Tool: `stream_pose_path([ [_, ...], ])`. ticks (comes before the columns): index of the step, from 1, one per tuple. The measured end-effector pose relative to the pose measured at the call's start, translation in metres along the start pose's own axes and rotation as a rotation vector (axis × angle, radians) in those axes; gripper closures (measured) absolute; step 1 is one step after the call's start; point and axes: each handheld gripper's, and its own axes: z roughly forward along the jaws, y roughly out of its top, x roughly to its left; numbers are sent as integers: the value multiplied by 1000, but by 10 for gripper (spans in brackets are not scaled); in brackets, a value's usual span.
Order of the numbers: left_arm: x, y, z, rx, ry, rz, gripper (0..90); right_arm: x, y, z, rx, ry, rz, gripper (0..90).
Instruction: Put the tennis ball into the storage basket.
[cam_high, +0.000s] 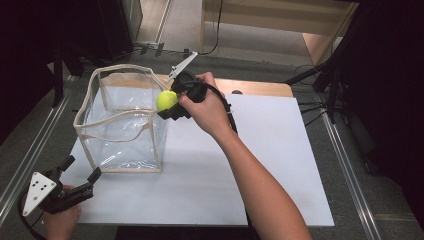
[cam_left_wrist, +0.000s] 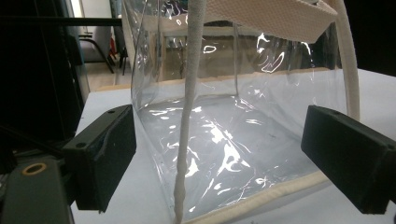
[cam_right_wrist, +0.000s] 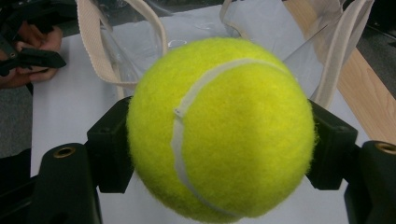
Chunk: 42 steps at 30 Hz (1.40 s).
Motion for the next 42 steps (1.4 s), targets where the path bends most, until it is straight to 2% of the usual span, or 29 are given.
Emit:
stream_pose_path([
  [20, 0, 0, 0, -1, -1, 0, 104, -8, 17, 6, 0, -12, -3, 238],
  [27, 0, 0, 0, -1, -1, -1, 104, -11, 20, 11, -6, -11, 18, 238],
  [42, 0, 0, 0, -2, -4, -1, 104, -15, 29, 26, 5, -40, 46, 237],
])
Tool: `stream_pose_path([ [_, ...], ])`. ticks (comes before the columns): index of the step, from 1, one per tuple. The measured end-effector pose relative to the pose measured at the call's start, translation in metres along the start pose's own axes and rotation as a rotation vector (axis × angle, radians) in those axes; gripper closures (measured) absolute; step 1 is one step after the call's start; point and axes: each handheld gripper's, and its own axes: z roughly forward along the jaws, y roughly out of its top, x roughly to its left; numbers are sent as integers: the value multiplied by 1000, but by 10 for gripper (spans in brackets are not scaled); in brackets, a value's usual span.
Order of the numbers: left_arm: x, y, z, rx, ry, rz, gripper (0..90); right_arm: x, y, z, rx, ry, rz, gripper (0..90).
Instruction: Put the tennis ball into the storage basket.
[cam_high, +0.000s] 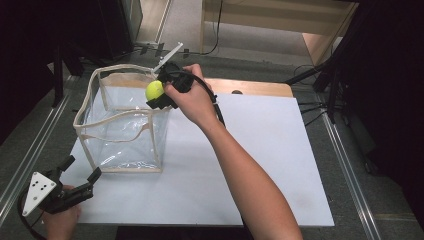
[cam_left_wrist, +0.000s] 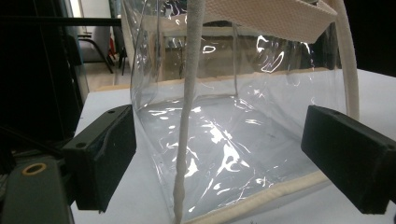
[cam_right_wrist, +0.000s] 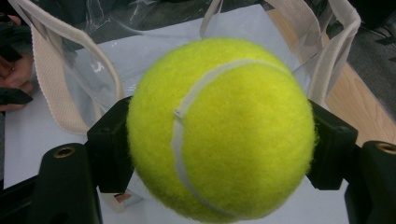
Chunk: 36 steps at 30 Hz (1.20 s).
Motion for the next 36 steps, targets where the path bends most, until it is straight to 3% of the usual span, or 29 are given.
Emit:
stream_pose_path([
  [9, 0, 0, 0, 2, 0, -2, 104, -2, 3, 12, 17, -9, 5, 237],
  [19, 0, 0, 0, 3, -1, 0, 105, -9, 1, 19, 46, -15, 50, 234],
  [29, 0, 0, 0, 3, -2, 0, 104, -7, 3, 31, 71, -9, 44, 229],
  [33, 0, 0, 0, 2, 0, -2, 104, -6, 4, 28, 62, -8, 45, 153],
  [35, 0, 0, 0, 3, 1, -3, 104, -4, 5, 23, 50, -48, 39, 133],
  [36, 0, 0, 0, 4, 1, -3, 105, -4, 6, 21, 39, -45, 39, 102],
])
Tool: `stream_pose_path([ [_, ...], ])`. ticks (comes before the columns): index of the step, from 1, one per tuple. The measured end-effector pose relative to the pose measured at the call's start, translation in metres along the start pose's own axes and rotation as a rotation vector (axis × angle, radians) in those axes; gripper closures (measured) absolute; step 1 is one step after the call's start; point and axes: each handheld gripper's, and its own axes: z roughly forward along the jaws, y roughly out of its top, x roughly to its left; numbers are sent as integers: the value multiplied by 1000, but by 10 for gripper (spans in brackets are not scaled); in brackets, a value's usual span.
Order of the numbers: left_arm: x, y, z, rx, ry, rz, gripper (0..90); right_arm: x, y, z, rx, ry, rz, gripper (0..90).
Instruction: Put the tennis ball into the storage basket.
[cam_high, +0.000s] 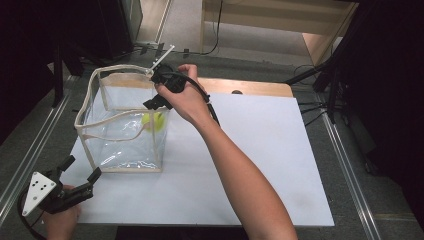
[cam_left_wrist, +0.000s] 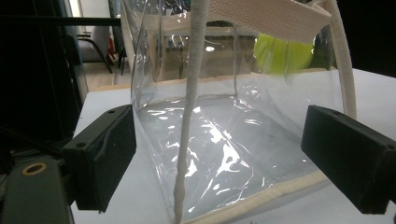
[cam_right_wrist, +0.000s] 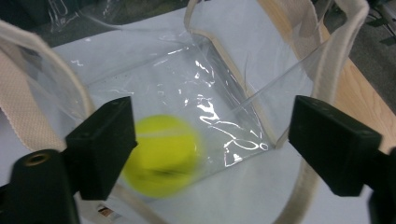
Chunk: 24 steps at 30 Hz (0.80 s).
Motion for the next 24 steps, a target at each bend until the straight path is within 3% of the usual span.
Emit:
stream_pose_path([
  [9, 0, 0, 0, 1, 1, 0, 104, 2, -5, -22, -44, -63, -3, 80],
  [12, 0, 0, 0, -1, 1, -2, 105, 1, -11, -28, -53, -77, 1, 6],
  [24, 0, 0, 0, -1, 3, -2, 104, 3, -39, -37, -88, -111, 28, 0],
])
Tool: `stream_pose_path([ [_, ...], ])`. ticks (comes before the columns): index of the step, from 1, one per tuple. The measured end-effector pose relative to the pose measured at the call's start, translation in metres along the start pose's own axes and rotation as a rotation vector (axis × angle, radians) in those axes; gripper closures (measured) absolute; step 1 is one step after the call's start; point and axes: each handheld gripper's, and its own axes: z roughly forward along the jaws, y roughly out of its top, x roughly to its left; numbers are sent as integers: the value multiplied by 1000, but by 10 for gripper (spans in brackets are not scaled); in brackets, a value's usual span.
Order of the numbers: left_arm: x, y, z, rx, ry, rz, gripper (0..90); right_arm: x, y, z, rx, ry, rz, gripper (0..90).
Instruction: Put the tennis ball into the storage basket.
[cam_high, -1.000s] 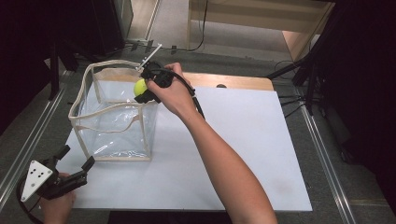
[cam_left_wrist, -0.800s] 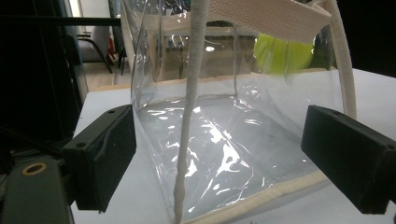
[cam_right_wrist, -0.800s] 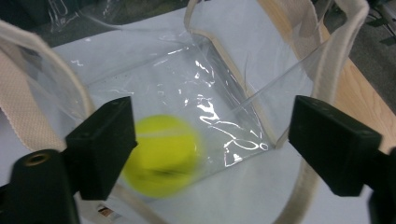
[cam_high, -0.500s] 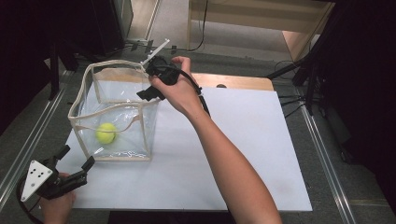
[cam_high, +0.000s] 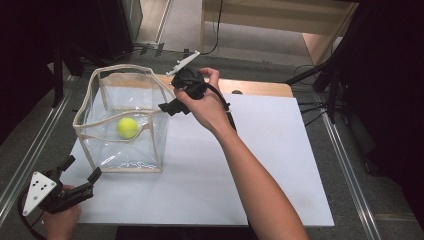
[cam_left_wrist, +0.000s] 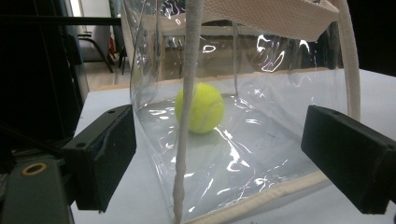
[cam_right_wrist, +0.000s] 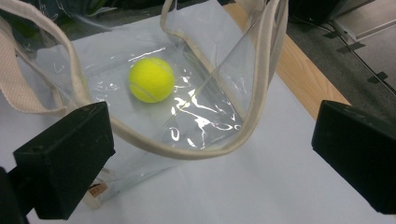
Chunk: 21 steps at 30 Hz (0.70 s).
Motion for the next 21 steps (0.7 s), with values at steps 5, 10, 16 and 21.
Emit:
stream_pose_path([
  [5, 0, 0, 0, 0, 0, 2, 104, 4, -11, -1, -9, 5, 14, 0],
  [10, 0, 0, 0, 1, 0, 2, 104, 7, -22, 0, -16, 12, 12, 0],
  [16, 0, 0, 0, 5, 2, 9, 104, 9, -34, 1, -27, 18, 20, 0],
  [21, 0, 0, 0, 7, 2, 10, 104, 12, -45, 3, -35, 19, 31, 0],
])
